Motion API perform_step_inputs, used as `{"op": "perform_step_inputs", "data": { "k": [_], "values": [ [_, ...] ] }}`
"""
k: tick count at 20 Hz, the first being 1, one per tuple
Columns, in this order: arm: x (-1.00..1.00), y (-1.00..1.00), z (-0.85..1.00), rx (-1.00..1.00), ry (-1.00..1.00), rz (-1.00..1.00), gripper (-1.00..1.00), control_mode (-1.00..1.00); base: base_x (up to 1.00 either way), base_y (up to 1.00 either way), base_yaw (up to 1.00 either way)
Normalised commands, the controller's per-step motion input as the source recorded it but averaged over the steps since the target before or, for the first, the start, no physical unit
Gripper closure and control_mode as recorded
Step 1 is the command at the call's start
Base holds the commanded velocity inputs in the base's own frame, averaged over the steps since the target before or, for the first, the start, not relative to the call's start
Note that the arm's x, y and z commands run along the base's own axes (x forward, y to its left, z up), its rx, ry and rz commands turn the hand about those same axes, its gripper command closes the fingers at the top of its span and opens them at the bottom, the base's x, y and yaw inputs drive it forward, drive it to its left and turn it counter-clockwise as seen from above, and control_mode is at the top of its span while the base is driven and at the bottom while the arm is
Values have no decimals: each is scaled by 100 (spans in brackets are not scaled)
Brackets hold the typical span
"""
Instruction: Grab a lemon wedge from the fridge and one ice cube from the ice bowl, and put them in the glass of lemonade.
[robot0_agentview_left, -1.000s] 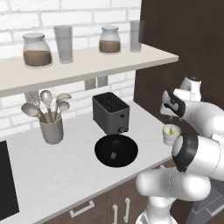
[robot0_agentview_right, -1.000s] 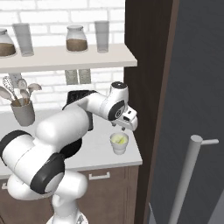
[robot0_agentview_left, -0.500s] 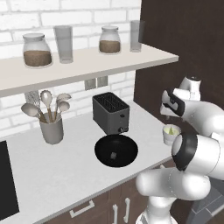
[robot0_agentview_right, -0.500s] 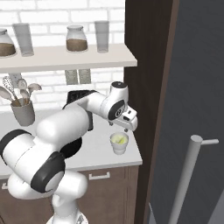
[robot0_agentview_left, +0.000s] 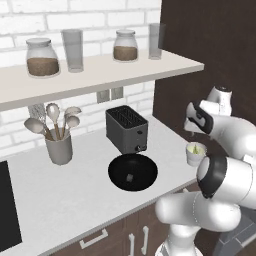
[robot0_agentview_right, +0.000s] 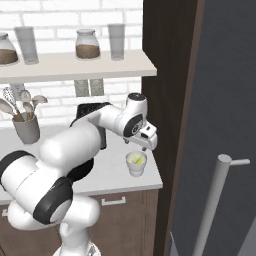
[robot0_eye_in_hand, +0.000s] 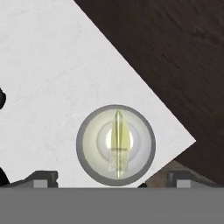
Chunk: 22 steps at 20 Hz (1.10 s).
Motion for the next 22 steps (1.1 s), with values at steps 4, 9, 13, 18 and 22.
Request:
{"op": "perform_step_inputs", "data": {
  "k": [4, 9, 13, 18, 22],
  "values": [
    [-41, 0, 7, 3, -7, 0, -100, -100, 0, 0, 0],
    [-41, 0, 8, 2, -8, 0, -100, -100, 0, 0, 0],
    [-32, 1, 6, 0, -6, 0, -100, -100, 0, 0, 0],
    [-34, 19, 14, 0, -5, 1, -100, -100, 0, 0, 0],
    [-25, 79, 23, 0, -9, 8, -100, -100, 0, 0, 0]
  ]
}}
